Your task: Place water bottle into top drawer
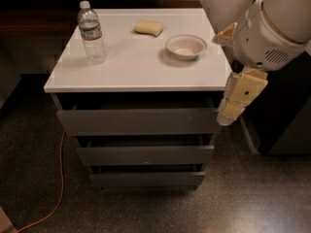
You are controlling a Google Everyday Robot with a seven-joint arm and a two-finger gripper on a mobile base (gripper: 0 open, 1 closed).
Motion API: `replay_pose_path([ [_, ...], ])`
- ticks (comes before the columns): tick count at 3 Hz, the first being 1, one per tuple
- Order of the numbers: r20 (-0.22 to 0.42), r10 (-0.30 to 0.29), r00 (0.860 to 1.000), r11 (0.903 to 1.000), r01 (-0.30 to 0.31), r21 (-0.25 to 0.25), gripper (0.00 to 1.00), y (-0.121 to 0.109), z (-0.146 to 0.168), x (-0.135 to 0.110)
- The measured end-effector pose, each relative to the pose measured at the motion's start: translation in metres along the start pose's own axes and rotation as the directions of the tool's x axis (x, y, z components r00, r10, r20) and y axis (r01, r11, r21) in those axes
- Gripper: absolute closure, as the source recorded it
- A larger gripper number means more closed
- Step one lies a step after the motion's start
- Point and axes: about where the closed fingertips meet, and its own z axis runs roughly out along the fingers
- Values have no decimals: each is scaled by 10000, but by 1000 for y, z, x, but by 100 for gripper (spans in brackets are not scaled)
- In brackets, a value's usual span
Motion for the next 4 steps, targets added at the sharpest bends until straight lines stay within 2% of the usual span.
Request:
replay_pose_path([
  [2,554,-213,9982,9986,239,-475,0,24,41,-6],
  [4,603,-668,9959,9960,702,-556,0,40,94,-1],
])
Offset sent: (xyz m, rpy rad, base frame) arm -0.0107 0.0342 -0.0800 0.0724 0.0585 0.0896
